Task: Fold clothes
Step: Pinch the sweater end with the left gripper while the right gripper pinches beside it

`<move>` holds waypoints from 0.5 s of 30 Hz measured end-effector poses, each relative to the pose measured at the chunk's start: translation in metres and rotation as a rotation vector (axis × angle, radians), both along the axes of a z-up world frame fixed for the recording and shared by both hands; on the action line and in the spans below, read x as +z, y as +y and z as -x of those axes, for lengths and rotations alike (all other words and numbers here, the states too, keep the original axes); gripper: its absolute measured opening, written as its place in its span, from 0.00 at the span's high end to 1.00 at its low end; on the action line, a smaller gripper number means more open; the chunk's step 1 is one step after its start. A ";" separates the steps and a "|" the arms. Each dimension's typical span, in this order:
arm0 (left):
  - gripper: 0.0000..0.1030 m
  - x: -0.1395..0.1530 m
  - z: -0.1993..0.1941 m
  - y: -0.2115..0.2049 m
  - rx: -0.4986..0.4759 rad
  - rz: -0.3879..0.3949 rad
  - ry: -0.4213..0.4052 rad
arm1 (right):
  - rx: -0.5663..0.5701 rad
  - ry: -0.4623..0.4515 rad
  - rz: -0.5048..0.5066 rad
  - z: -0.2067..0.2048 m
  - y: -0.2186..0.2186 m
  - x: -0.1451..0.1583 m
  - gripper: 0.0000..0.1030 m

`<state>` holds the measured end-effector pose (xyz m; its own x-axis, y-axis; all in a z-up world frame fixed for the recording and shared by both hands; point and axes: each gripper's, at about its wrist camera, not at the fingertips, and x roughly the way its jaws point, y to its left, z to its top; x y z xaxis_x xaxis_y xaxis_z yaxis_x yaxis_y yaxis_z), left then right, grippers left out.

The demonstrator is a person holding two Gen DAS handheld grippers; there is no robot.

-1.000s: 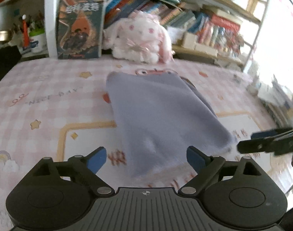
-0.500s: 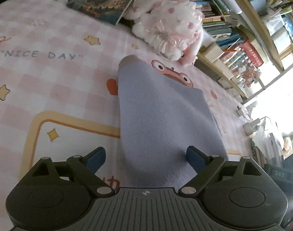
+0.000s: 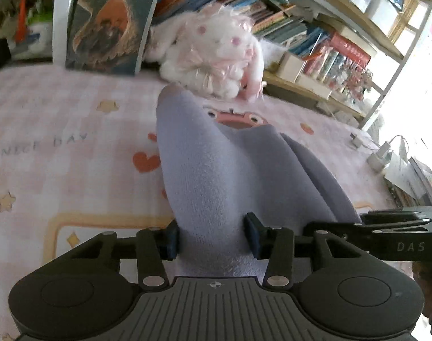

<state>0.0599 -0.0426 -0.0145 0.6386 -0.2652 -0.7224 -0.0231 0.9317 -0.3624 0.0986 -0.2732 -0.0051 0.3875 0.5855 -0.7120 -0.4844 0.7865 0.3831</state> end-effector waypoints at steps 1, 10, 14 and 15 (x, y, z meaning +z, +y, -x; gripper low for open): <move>0.51 -0.003 -0.001 0.005 0.008 0.030 0.021 | -0.009 0.024 -0.004 0.000 -0.001 -0.001 0.75; 0.43 -0.030 -0.013 0.039 0.064 0.284 0.104 | -0.126 0.253 -0.108 -0.026 -0.024 -0.039 0.42; 0.51 -0.033 -0.016 0.033 0.085 0.294 0.096 | -0.127 0.281 -0.156 -0.032 -0.018 -0.043 0.47; 0.55 -0.031 -0.016 0.032 0.085 0.291 0.091 | -0.122 0.283 -0.155 -0.032 -0.015 -0.044 0.54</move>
<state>0.0756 -0.0104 -0.0456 0.6034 -0.4174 -0.6795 -0.1415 0.7825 -0.6063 0.1305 -0.2881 -0.0486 0.2611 0.6564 -0.7078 -0.2471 0.7542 0.6084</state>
